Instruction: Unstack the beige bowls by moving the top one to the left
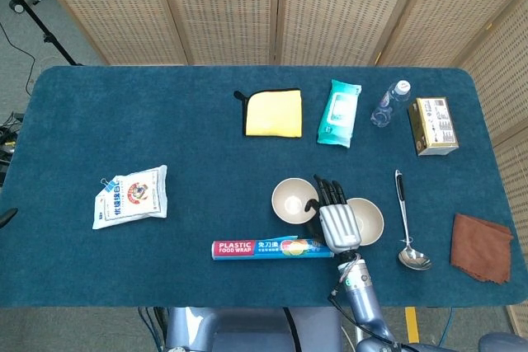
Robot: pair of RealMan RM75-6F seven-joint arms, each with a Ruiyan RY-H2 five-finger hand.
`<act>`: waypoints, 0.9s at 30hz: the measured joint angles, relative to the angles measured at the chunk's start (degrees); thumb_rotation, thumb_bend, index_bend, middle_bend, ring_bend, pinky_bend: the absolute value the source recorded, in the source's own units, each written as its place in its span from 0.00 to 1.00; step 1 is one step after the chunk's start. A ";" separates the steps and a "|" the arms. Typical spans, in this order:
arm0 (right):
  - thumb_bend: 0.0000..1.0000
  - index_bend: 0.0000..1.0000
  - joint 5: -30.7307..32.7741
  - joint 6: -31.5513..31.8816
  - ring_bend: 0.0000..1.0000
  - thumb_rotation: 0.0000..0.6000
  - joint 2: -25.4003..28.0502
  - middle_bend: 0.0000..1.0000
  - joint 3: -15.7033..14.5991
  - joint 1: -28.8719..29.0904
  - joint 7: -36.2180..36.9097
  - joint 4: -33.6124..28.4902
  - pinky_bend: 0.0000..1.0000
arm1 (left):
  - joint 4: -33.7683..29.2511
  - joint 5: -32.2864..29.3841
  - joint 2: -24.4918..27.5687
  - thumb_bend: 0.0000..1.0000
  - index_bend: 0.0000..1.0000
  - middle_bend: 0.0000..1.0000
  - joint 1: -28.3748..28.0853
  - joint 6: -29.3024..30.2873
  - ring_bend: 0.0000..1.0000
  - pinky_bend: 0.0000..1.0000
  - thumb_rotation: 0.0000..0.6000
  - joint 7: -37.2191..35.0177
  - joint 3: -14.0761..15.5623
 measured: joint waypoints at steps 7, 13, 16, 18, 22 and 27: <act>0.36 0.19 -0.60 0.75 0.00 1.00 1.42 0.00 -0.11 -0.19 -0.73 -1.21 0.00 | -0.34 0.00 -0.47 0.10 0.00 0.00 -0.25 0.05 0.00 0.00 0.53 0.53 -0.19; 0.34 0.18 -1.44 1.80 0.00 1.00 3.47 0.00 0.24 -0.19 -2.46 -3.39 0.00 | -0.22 -0.05 -1.33 0.10 0.00 0.00 -0.40 -0.04 0.00 0.00 0.53 0.88 -0.18; 0.31 0.18 -2.04 2.27 0.00 1.00 5.30 0.00 0.61 0.00 -4.32 -5.51 0.00 | 0.02 -0.22 -2.01 0.10 0.00 0.00 -0.47 -0.15 0.00 0.00 0.54 0.96 -0.15; 0.26 0.18 -2.74 2.76 0.00 1.00 6.79 0.00 0.83 0.08 -5.33 -7.11 0.00 | 0.29 -0.37 -2.63 0.10 0.00 0.00 -0.54 -0.27 0.00 0.00 0.54 0.96 -0.12; 0.15 0.18 -4.28 4.03 0.00 1.00 10.41 0.00 1.19 -0.07 -6.46 -10.89 0.00 | 0.85 -0.60 -4.00 0.10 0.00 0.00 -0.66 -0.73 0.00 0.00 0.54 0.87 0.09; 0.01 0.18 -6.19 5.75 0.00 1.00 14.81 0.00 0.87 -1.19 -5.70 -14.67 0.00 | 1.81 -0.92 -5.89 0.09 0.00 0.00 -0.82 -1.69 0.00 0.00 0.54 0.56 0.58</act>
